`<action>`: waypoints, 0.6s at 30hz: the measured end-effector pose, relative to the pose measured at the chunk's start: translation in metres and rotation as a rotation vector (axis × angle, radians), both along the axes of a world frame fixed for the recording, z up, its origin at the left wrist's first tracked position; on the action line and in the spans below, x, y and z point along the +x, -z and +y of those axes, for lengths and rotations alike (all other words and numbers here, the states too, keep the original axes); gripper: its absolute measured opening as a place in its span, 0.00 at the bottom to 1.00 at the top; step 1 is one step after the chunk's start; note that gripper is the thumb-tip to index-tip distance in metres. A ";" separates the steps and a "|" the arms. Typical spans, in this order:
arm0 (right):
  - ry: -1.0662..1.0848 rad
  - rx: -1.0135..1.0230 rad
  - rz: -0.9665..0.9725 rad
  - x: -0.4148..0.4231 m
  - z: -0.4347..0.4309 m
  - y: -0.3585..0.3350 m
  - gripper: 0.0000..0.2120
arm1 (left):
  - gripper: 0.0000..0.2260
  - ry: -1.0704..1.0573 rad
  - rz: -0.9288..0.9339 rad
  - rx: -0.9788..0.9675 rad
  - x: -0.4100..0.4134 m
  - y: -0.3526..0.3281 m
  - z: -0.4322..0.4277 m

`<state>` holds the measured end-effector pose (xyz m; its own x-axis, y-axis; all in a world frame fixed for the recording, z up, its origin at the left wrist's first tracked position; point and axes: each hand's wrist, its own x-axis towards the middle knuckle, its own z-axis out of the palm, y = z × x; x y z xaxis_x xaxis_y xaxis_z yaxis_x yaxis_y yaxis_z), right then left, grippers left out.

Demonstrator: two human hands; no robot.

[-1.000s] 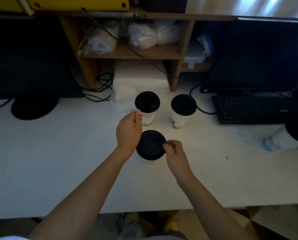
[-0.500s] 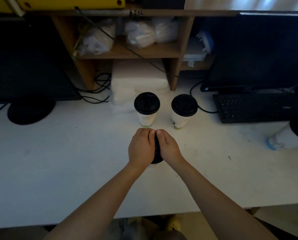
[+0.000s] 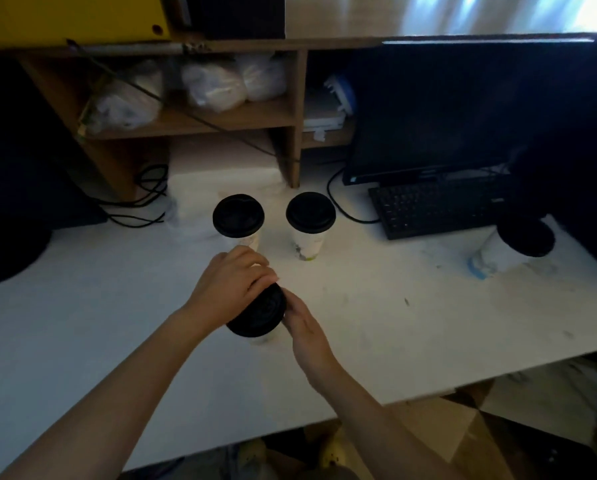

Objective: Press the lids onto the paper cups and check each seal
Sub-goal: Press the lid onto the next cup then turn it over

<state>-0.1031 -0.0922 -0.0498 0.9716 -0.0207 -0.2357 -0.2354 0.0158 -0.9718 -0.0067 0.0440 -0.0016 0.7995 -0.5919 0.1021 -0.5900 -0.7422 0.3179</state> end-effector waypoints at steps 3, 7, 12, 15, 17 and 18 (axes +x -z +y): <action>-0.204 -0.122 -0.027 -0.001 -0.015 0.012 0.28 | 0.23 -0.162 0.108 0.042 -0.011 0.000 -0.017; -0.441 -0.121 0.016 0.018 -0.024 0.019 0.37 | 0.20 -0.288 0.099 0.142 -0.021 0.010 -0.034; -0.616 -0.132 0.039 0.047 -0.022 0.034 0.44 | 0.25 -0.303 0.049 0.190 -0.023 0.010 -0.035; -0.659 -0.106 0.005 0.054 -0.024 0.042 0.45 | 0.26 -0.288 0.020 0.206 -0.023 0.007 -0.037; -0.635 -0.093 -0.025 0.053 -0.023 0.046 0.44 | 0.22 -0.284 0.013 0.199 -0.025 0.004 -0.037; -0.614 -0.095 -0.047 0.051 -0.021 0.049 0.43 | 0.22 -0.280 0.022 0.196 -0.025 0.001 -0.037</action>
